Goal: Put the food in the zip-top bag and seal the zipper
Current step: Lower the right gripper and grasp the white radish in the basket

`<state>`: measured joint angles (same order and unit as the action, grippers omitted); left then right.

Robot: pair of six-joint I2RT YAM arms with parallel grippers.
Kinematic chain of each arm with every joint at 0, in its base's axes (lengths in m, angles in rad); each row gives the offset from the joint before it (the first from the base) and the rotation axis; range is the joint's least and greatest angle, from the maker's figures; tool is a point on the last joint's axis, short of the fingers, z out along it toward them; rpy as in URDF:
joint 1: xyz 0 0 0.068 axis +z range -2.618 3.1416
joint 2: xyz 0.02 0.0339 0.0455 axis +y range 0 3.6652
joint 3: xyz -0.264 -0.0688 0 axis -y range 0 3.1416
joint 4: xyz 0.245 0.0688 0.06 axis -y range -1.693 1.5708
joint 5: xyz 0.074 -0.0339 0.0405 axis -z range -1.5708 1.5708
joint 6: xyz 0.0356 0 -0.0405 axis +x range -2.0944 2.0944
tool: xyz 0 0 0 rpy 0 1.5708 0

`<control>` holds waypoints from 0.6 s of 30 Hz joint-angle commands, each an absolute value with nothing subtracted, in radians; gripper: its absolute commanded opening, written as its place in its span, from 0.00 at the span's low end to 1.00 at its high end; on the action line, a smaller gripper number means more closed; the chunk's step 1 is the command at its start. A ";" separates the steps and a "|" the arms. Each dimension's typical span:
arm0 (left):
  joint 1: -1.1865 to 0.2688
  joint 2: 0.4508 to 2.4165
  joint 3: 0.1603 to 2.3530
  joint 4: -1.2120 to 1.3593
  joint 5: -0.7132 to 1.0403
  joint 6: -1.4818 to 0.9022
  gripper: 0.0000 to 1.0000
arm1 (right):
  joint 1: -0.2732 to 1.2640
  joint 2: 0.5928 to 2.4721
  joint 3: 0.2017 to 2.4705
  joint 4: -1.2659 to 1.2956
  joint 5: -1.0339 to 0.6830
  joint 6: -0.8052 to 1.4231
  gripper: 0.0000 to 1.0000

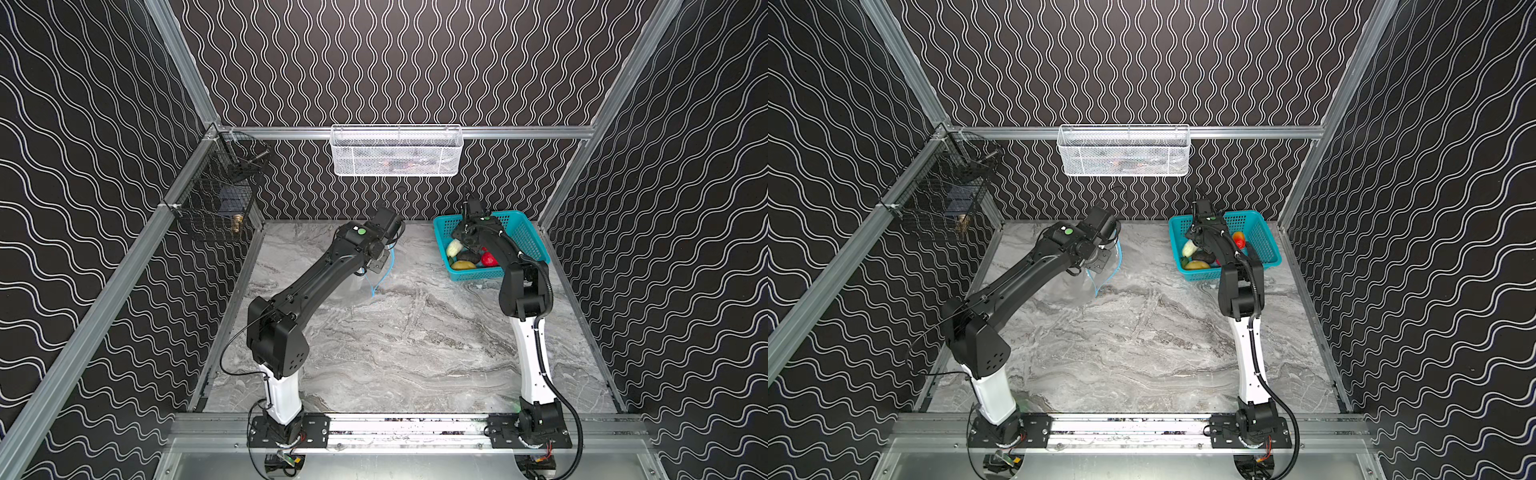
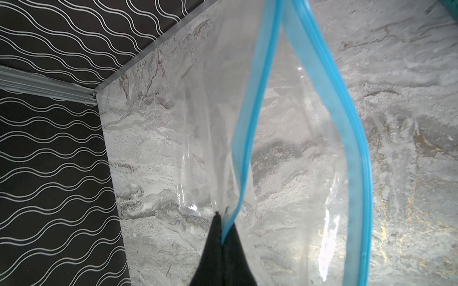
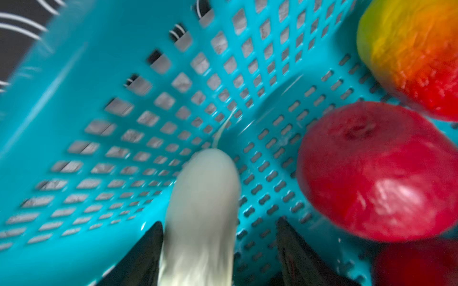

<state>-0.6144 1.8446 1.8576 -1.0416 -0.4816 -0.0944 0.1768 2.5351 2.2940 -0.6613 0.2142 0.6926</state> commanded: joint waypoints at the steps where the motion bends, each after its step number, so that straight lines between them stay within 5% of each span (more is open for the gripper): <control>1: -0.615 1.831 1.850 -1.031 -0.487 -0.077 0.00 | 0.172 2.541 2.296 -0.652 0.192 0.708 0.68; 9: -0.614 1.838 1.854 -1.037 -0.472 -0.082 0.00 | 0.157 2.539 2.286 -0.621 0.160 0.721 0.60; 18: -0.616 1.848 1.857 -1.039 -0.477 -0.083 0.00 | 0.138 2.507 2.244 -0.566 0.106 0.737 0.32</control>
<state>-0.6144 1.8462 1.8523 -1.0412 -0.4782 -0.0940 0.1417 2.5278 2.2631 -0.5865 0.1333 0.7181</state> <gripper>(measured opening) 0.048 0.330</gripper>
